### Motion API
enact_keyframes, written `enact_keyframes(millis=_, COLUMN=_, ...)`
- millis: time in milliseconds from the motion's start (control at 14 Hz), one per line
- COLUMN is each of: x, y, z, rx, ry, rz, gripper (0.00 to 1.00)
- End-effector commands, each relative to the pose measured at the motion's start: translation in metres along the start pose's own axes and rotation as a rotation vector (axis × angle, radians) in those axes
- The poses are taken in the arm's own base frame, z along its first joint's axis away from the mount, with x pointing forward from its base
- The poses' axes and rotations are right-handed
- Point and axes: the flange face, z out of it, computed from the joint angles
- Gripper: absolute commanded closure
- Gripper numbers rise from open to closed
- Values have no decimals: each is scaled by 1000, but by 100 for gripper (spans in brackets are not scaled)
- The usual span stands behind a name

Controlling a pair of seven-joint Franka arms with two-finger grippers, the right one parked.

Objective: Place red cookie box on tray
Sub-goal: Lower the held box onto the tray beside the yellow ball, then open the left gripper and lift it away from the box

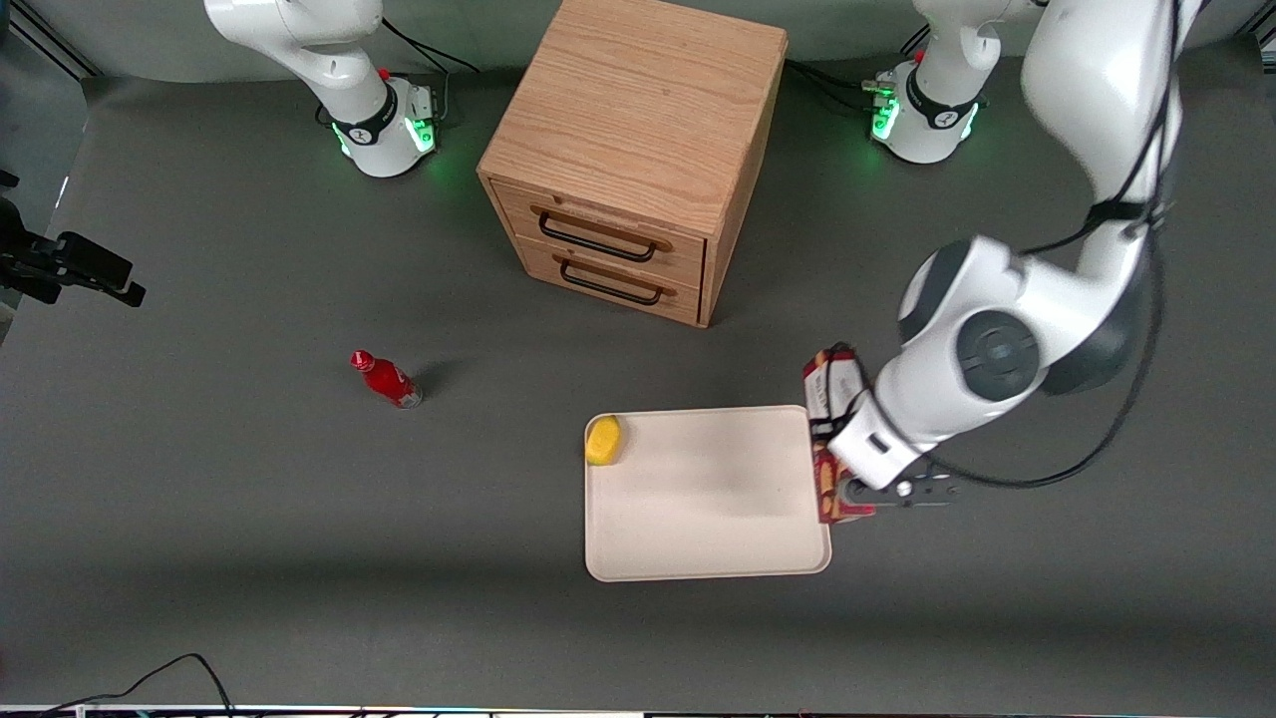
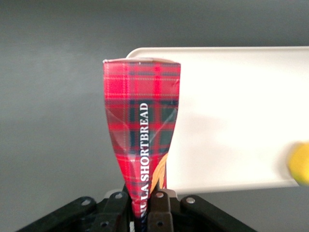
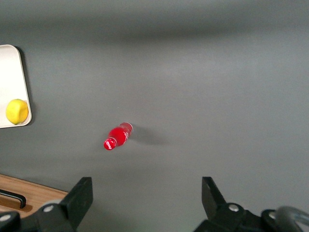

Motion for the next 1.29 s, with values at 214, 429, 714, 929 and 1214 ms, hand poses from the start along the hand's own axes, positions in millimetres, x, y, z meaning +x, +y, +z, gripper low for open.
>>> enact_keyframes(millis=214, x=-20, y=9, z=93, rx=41, ry=135, rz=-47, gripper=20)
enact_keyframes(millis=429, x=-16, y=2, z=79, rx=49, ry=148, rz=-47, gripper=0)
enact_keyframes(millis=714, x=-17, y=-25, z=0, rx=136, ry=91, rz=-13, gripper=0)
enact_keyframes(millis=929, x=-21, y=-78, z=-96, rx=107, ry=25, rz=16, gripper=0)
enact_keyframes(millis=1214, x=-57, y=-179, z=-205, rx=42, ry=-105, rz=185, gripper=0)
